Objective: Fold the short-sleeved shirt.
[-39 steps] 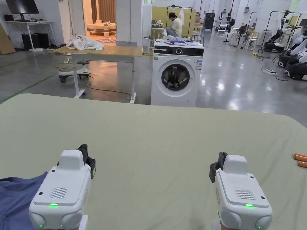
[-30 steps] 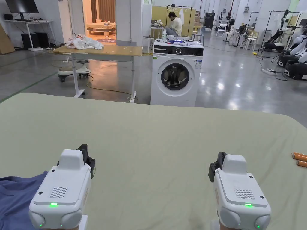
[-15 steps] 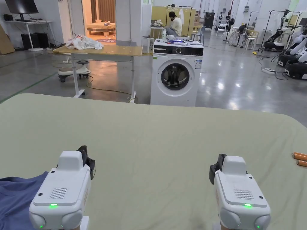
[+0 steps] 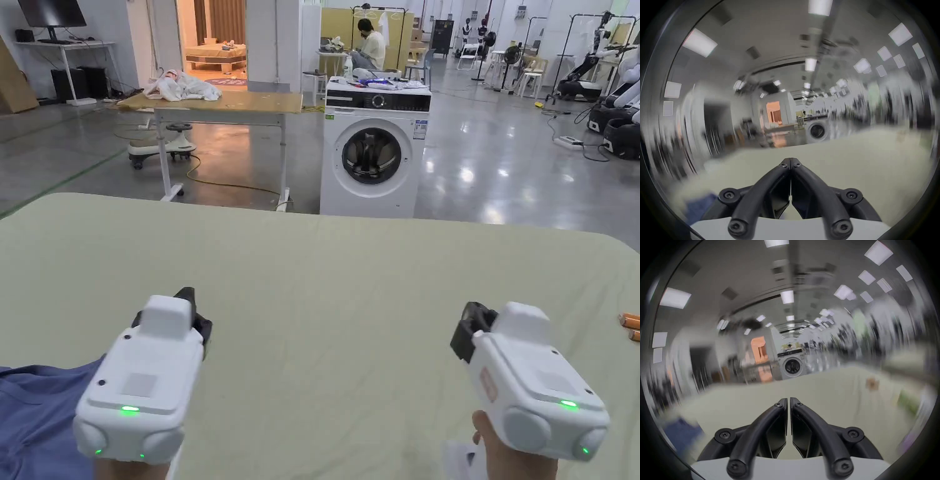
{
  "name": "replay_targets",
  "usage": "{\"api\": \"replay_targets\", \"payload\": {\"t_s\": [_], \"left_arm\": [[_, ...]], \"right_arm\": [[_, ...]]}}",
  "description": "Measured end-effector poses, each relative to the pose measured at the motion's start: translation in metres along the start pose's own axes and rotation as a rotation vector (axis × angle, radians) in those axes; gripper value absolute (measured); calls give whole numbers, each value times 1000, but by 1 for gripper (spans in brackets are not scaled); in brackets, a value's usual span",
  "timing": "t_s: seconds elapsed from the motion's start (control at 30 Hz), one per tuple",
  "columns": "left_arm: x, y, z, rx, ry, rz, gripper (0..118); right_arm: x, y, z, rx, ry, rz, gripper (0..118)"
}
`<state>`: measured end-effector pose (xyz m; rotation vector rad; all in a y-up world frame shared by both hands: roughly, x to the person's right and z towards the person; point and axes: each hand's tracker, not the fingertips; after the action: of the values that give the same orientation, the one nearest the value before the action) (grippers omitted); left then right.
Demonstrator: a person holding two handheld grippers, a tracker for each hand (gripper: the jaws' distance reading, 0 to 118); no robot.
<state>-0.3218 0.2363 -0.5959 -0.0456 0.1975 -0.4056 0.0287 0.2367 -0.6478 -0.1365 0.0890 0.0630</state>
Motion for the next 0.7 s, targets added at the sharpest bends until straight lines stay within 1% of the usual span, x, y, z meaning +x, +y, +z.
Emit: {"api": "replay_targets", "payload": {"t_s": [0.03, 0.07, 0.1, 0.13, 0.17, 0.2, 0.23, 0.27, 0.3, 0.37, 0.4, 0.47, 0.5, 0.53, 0.57, 0.67, 0.7], "left_arm": [[8, -1, -1, -3, 4, -158, 0], [15, -3, -3, -7, 0, -289, 0], [21, -5, -5, -20, -2, -441, 0], [25, -9, -5, -25, 2, -562, 0], [29, -12, -4, -9, 13, -679, 0], [30, -14, -1, 19, 23, -753, 0], [29, -16, -1, 31, 17, -799, 0], [28, -17, -1, 29, -2, -820, 0], [27, -16, 0, 26, -19, -803, 0], [23, -12, 3, 13, -21, -740, 0], [22, -10, 4, 5, -18, -681, 0], [13, 0, 6, -28, -35, -460, 0], [6, 4, 6, -41, -37, -296, 0], [-1, 7, 7, -60, -27, -119, 0], [-8, 8, 5, -80, -24, 3, 0], [-21, 6, 5, -66, -32, 236, 0], [-22, 6, 7, -52, -33, 284, 0]], "right_arm": [[-12, 2, -2, -8, -3, 256, 2], [-23, 0, -2, 14, -8, 485, 2], [-32, -5, -3, 23, -3, 677, 2], [-39, -10, -4, 26, 3, 833, 2], [-44, -16, -4, 39, -14, 982, 2], [-47, -20, -3, 53, -42, 1099, 3], [-49, -24, -2, 81, -61, 1177, 3], [-52, -17, 14, 106, -74, 1233, 2], [-54, -17, 16, 111, -74, 1245, 2], [-57, -15, 21, 106, -68, 1202, 3], [-52, -19, 9, 98, -58, 1157, 3], [-52, -16, 8, 68, -53, 1006, 3], [-51, -14, 8, 52, -58, 895, 3], [-47, -8, 10, 23, -55, 757, 2], [-44, -5, 10, 0, -48, 623, 2], [-33, -3, 10, -37, -43, 252, 2], [-30, -4, 10, -47, -52, 162, 2]]}}
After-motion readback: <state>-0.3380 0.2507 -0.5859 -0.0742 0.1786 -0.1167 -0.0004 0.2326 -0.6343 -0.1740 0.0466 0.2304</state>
